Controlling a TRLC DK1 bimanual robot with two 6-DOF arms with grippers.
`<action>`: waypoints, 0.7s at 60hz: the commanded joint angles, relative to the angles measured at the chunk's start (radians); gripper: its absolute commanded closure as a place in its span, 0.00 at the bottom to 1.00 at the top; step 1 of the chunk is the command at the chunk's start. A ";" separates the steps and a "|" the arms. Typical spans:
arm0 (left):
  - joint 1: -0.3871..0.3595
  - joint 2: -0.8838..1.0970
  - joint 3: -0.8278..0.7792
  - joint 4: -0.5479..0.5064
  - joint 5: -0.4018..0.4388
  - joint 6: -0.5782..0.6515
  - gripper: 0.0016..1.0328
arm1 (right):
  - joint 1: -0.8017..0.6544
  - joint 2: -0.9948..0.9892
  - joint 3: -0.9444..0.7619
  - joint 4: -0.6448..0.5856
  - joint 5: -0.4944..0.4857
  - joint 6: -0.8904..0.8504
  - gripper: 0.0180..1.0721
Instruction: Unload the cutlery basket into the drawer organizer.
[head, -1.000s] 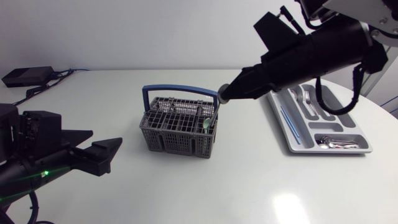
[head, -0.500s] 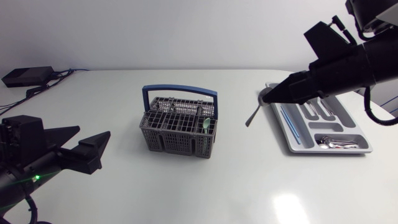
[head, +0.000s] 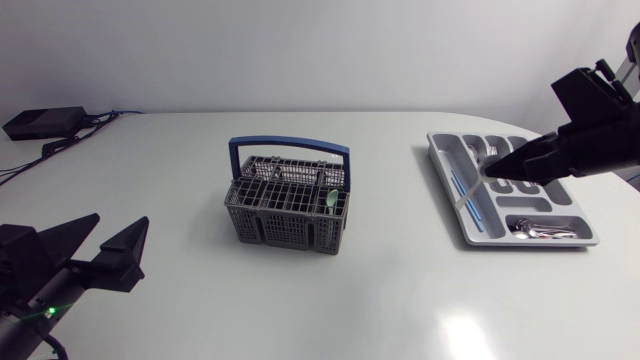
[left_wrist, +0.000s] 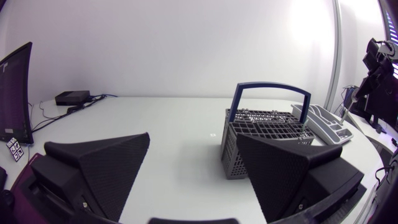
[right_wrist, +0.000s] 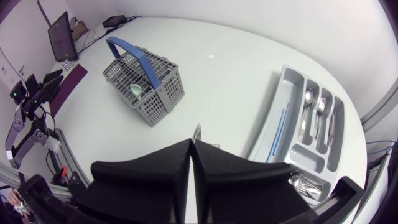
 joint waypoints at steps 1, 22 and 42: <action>0.041 -0.046 -0.053 0.036 0.020 0.026 0.05 | -0.045 -0.002 -0.032 -0.010 -0.007 -0.062 0.95; 0.173 -0.191 -0.176 0.123 0.083 0.051 0.05 | -0.215 0.039 -0.081 0.020 0.004 -0.212 0.95; 0.173 -0.191 -0.176 0.123 0.083 0.051 0.05 | -0.295 0.055 -0.140 0.100 0.068 -0.302 0.95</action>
